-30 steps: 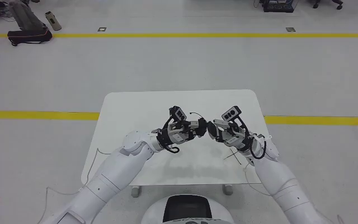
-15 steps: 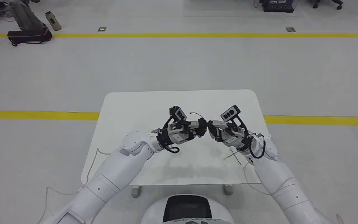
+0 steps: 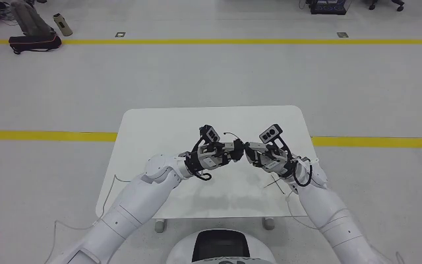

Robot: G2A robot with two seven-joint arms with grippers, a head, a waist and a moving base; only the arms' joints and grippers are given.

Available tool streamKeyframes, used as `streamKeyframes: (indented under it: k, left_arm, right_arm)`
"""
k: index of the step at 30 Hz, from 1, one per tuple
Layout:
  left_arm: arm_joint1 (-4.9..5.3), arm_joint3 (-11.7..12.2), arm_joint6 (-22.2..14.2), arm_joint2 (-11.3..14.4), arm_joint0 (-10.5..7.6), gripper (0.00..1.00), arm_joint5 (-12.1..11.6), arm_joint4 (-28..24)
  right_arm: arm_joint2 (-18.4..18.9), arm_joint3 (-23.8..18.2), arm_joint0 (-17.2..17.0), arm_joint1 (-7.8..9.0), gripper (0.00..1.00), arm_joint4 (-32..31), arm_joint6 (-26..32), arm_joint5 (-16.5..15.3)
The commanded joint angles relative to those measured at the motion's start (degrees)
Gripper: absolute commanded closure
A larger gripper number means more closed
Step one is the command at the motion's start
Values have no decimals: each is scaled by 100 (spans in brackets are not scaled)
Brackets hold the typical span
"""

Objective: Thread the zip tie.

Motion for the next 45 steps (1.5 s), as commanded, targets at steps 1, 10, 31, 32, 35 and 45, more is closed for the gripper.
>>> streamKeyframes:
  k: [1,10,31,32,35,45]
  left_arm:
    - [0,0,0,0,0,100,0,0]
    - [0,0,0,0,0,100,0,0]
    - [0,0,0,0,0,100,0,0]
    - [0,0,0,0,0,100,0,0]
    - [0,0,0,0,0,100,0,0]
    - [0,0,0,0,0,100,0,0]
  right_arm:
    - [4,2,-1,-3,88,-12,0,3]
    - [36,6,-10,-15,100,-88,-1,-23]
    - [164,7,-112,-17,100,-232,-11,-37]
    - [171,5,-119,-16,100,-237,-18,-37]
    - [194,-3,-142,-14,100,-269,-41,-36]
    - [243,-39,-209,-10,100,-395,-142,-70]
